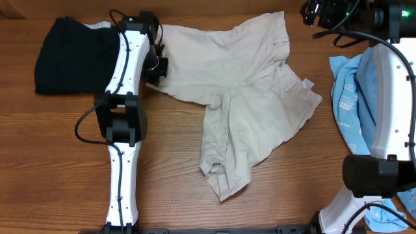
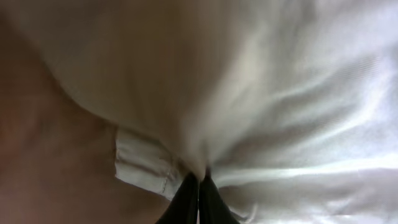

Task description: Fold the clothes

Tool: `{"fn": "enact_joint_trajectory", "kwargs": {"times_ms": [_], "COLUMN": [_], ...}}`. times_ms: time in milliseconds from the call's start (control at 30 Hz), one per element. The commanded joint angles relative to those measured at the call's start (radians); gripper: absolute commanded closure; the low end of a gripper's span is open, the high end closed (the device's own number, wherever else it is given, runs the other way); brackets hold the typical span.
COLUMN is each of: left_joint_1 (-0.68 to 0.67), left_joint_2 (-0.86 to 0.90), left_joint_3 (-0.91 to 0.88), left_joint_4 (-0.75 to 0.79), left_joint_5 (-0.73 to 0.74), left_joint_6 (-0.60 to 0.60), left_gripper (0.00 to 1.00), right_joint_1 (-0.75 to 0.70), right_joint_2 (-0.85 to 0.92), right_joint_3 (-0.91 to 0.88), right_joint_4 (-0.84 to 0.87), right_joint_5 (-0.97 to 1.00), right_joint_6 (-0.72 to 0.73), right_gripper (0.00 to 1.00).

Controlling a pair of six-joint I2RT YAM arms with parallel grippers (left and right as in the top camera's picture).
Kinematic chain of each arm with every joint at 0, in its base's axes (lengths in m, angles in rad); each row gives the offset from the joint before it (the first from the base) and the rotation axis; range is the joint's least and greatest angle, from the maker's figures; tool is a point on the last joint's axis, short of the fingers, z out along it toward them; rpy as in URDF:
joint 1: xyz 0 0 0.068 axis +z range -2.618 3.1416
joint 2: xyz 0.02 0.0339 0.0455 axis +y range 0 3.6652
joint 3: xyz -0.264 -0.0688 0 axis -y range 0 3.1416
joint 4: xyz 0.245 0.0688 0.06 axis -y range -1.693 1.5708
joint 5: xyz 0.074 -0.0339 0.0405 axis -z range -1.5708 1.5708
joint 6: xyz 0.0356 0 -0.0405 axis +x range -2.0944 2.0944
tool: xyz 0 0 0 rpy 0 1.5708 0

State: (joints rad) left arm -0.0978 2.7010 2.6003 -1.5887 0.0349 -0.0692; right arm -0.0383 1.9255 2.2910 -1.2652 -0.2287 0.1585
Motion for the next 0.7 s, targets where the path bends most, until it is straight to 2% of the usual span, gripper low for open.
{"fn": "enact_joint_trajectory", "kwargs": {"times_ms": [0, 33, 67, 133, 167, 200, 367, 467, 667], "left_joint_1": [0.000, 0.000, 0.000, 0.000, 0.003, 0.006, 0.032, 0.045, 0.037], "left_joint_2": [0.016, 0.016, 0.016, 0.014, 0.014, 0.014, -0.023, -0.126, -0.438], "left_joint_3": [0.005, 0.004, 0.004, 0.008, 0.010, 0.016, 0.082, 0.116, 0.146], "left_joint_4": [-0.098, -0.102, -0.102, -0.100, -0.101, -0.101, -0.101, -0.101, -0.101], "left_joint_5": [-0.045, -0.039, -0.014, 0.042, 0.044, 0.043, 0.045, 0.043, 0.056], "left_joint_6": [-0.095, -0.096, -0.096, -0.097, -0.097, -0.097, -0.112, -0.114, -0.111], "left_gripper": [0.96, 0.90, 0.77, 0.46, 0.34, 0.28, 0.13, 0.00, 0.00], "right_joint_1": [0.002, 0.002, 0.002, 0.002, 0.002, 0.002, 0.002, 0.002, 0.002], "right_joint_2": [0.007, 0.007, 0.007, 0.007, 0.007, 0.007, 0.004, -0.020, -0.106], "right_joint_3": [-0.014, -0.014, -0.014, -0.014, -0.014, -0.014, 0.005, 0.034, 0.116], "right_joint_4": [0.003, 0.005, 0.008, 0.017, 0.020, 0.025, 0.051, 0.039, -0.131], "right_joint_5": [0.005, 0.004, 0.005, 0.004, 0.004, 0.004, 0.003, 0.000, 0.000], "right_joint_6": [-0.010, -0.010, -0.010, -0.010, -0.011, -0.010, -0.010, -0.009, -0.001], "right_gripper": [0.00, 0.00, 0.00, 0.00, 0.00, 0.00, 0.00, 0.00, 0.02]}}
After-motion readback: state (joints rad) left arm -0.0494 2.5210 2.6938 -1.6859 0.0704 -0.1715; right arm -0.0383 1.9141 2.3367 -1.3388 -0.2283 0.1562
